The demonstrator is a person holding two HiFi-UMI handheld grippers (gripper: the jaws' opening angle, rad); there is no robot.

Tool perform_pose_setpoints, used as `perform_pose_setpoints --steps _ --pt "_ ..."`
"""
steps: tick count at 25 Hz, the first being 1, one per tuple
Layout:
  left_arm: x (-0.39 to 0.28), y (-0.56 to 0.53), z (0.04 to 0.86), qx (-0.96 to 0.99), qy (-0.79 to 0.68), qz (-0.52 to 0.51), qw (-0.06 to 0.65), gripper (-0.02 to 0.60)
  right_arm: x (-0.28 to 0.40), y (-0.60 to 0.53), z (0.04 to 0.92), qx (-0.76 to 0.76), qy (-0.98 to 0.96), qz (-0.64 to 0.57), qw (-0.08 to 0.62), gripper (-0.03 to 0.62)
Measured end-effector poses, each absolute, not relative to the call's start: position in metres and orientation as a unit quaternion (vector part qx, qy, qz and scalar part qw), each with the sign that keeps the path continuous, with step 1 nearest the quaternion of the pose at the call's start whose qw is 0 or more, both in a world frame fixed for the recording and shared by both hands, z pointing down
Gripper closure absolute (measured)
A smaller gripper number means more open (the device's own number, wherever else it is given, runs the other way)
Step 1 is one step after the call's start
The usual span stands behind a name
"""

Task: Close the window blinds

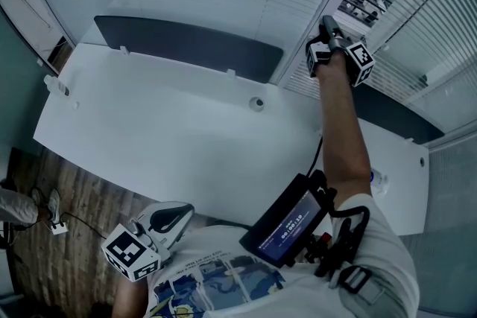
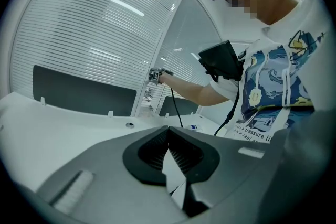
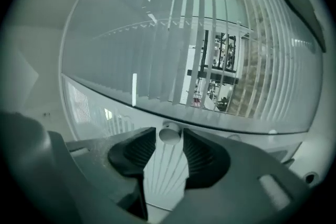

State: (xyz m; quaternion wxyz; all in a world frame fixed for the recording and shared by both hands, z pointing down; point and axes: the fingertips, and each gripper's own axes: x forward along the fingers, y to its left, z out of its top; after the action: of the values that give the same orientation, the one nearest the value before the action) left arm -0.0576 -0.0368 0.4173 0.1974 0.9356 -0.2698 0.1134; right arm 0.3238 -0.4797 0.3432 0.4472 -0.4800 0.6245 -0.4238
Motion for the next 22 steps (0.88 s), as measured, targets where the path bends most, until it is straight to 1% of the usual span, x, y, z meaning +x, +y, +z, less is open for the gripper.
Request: perform_pose_setpoints --steps 2,3,4,6,11,16,22 --pt "-0.057 -0.036 0.418 0.936 -0.27 0.113 0.198 0.578 0.322 -0.48 0.344 -0.478 0.623 -0.428 0.448 0.444" --pt "-0.057 -0.036 0.418 0.936 -0.27 0.112 0.197 0.578 0.322 -0.48 0.344 -0.481 0.623 -0.428 0.445 0.457" --pt "-0.057 -0.036 0.418 0.936 -0.27 0.112 0.197 0.578 0.322 -0.479 0.344 -0.486 0.625 -0.425 0.44 0.458" --pt "-0.057 -0.036 0.418 0.935 -0.271 0.112 0.198 0.578 0.323 -0.479 0.343 -0.509 0.633 -0.41 0.416 0.463" --pt "-0.057 -0.036 0.42 0.936 -0.268 0.11 0.198 0.578 0.321 -0.478 0.338 -0.603 0.661 -0.342 0.287 0.465" --pt "-0.057 -0.037 0.418 0.936 -0.271 0.11 0.197 0.578 0.318 -0.476 0.334 -0.648 0.671 -0.297 0.204 0.467" --pt "-0.058 -0.037 0.418 0.935 -0.273 0.109 0.197 0.578 0.314 -0.475 0.331 -0.704 0.672 -0.218 0.071 0.467"
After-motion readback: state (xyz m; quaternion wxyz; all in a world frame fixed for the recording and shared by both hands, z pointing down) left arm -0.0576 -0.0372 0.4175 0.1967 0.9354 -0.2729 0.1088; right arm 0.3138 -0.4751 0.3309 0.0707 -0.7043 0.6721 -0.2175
